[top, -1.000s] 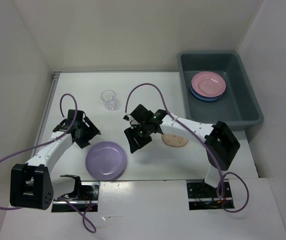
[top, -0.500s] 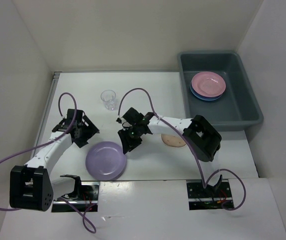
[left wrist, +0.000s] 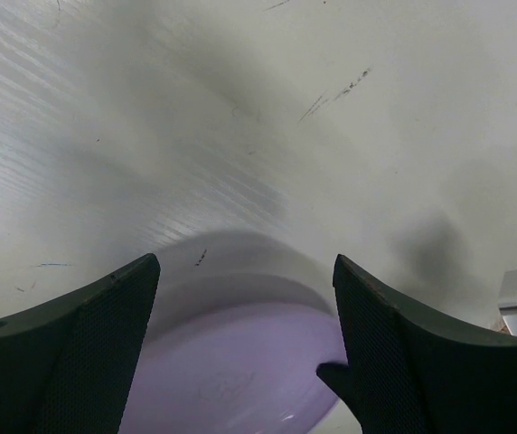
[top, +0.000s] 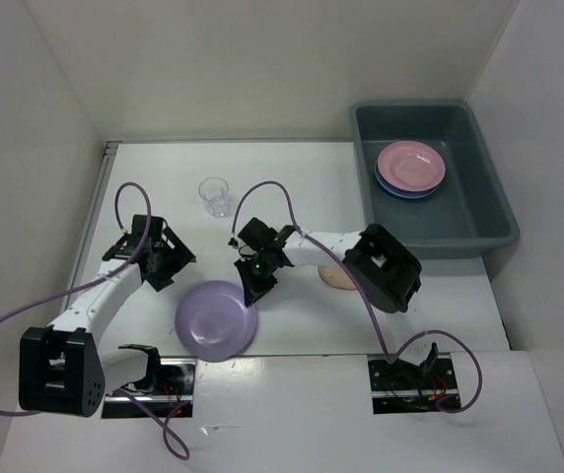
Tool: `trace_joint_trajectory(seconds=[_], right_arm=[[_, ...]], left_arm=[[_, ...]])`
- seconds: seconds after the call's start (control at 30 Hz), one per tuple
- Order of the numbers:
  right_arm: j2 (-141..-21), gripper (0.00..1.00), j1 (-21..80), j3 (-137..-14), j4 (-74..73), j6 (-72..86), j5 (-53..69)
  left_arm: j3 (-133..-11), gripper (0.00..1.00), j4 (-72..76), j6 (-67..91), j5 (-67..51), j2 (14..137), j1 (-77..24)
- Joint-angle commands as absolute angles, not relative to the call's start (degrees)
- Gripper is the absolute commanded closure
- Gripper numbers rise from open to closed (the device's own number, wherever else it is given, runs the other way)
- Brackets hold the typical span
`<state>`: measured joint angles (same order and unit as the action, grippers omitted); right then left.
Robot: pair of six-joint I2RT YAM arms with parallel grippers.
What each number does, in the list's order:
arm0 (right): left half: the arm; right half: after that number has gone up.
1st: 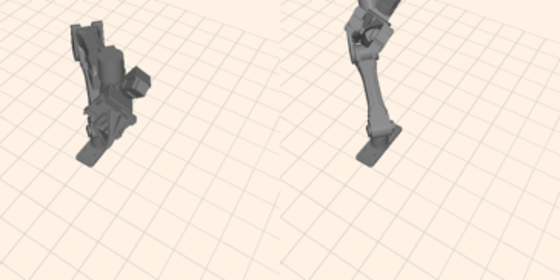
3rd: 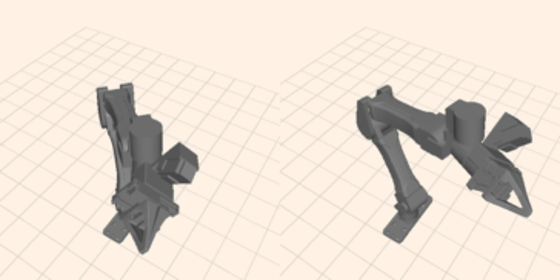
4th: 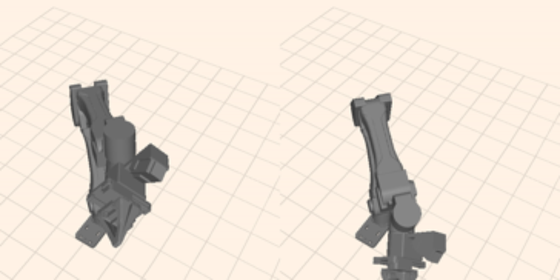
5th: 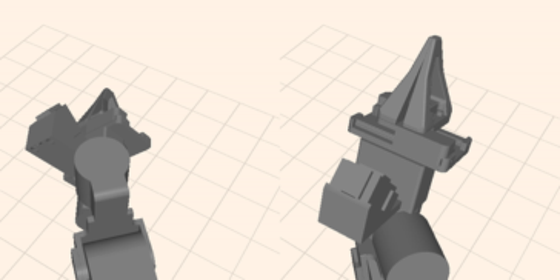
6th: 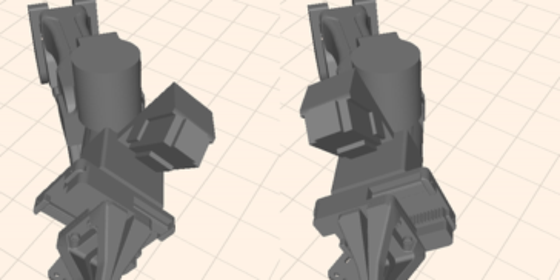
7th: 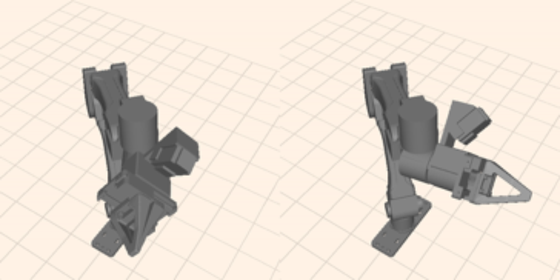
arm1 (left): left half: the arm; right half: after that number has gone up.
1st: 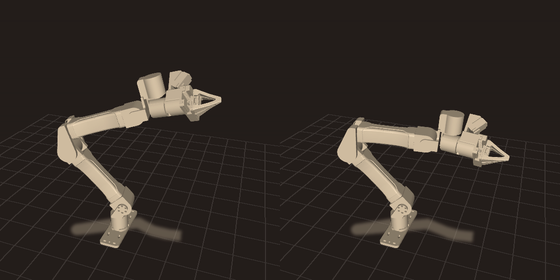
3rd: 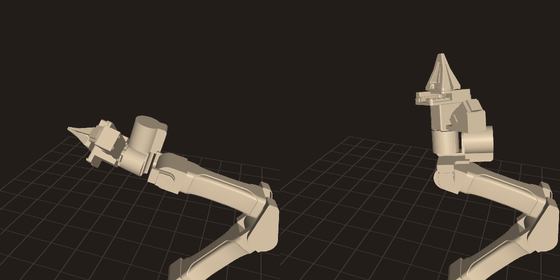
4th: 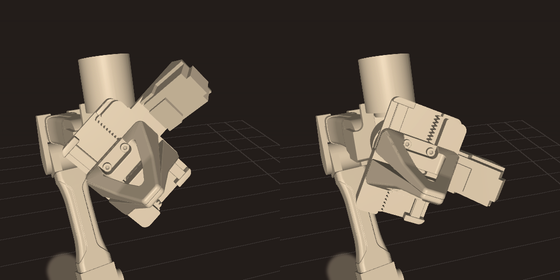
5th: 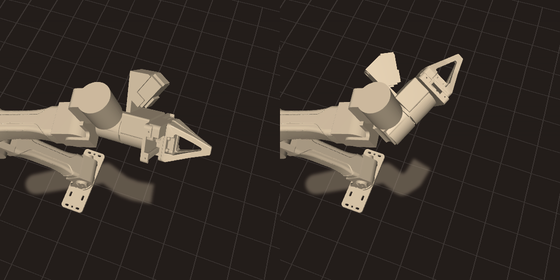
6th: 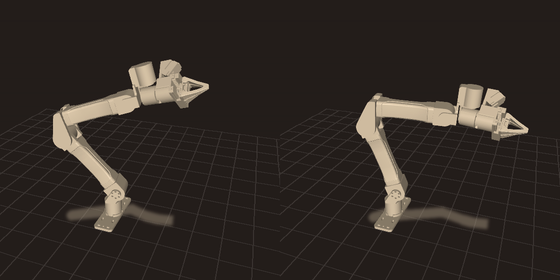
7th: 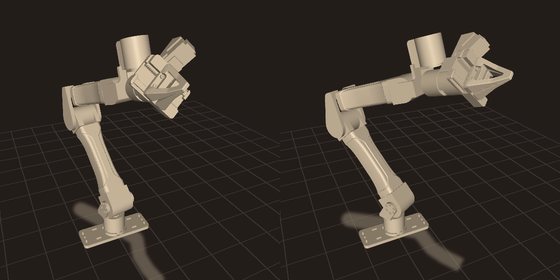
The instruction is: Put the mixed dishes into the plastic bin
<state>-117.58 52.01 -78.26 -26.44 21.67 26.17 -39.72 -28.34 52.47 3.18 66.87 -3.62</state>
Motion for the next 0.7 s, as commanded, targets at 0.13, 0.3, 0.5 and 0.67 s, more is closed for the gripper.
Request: trace_joint_trajectory(seconds=[0.13, 0.3, 0.5, 0.67], right_arm=[[-105.57, 1.0, 51.95, -81.83, -34.44, 22.32, 10.04], [-97.31, 1.0, 41.59, -87.08, -43.4, 22.85, -3.74], [-96.41, 1.0, 21.15, -99.98, -47.45, 20.92, -11.16], [-106.05, 1.0, 4.86, -111.43, -48.6, 21.53, -13.89]], left_arm=[[-40.17, 0.15, -28.39, 51.59, 4.39, 64.17, -3.78], [-39.11, 0.14, -27.77, 52.12, 4.39, 62.85, -3.78], [-38.58, 0.14, -27.25, 52.65, 3.26, 61.79, -3.78], [-38.06, 0.14, -27.25, 52.65, 2.72, 61.26, -3.78]])
